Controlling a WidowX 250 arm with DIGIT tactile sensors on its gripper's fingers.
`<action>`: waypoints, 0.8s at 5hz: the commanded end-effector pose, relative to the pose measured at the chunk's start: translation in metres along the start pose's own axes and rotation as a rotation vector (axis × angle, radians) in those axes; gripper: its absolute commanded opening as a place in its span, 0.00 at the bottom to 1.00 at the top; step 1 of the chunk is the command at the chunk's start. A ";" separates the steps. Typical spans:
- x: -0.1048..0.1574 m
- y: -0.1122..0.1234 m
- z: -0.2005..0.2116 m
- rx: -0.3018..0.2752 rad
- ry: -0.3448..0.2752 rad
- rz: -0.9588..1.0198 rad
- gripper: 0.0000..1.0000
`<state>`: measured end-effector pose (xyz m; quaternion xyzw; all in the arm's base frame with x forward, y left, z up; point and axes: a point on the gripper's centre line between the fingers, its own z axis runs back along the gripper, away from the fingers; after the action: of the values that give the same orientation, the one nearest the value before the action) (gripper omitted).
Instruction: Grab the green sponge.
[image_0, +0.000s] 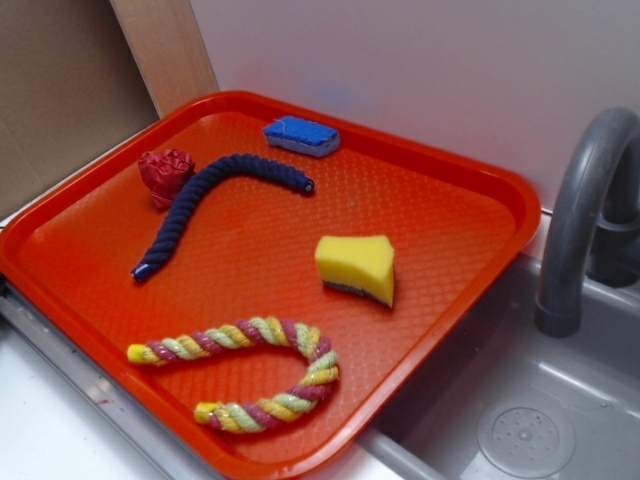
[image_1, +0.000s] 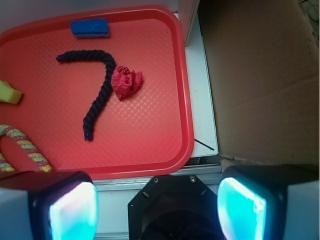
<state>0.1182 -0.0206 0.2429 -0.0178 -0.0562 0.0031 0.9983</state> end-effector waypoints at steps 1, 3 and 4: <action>0.000 0.000 0.000 0.000 0.000 0.000 1.00; 0.046 -0.058 -0.005 0.069 -0.177 -0.513 1.00; 0.055 -0.099 -0.020 0.056 -0.217 -0.764 1.00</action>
<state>0.1806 -0.1141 0.2171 0.0376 -0.1368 -0.3613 0.9216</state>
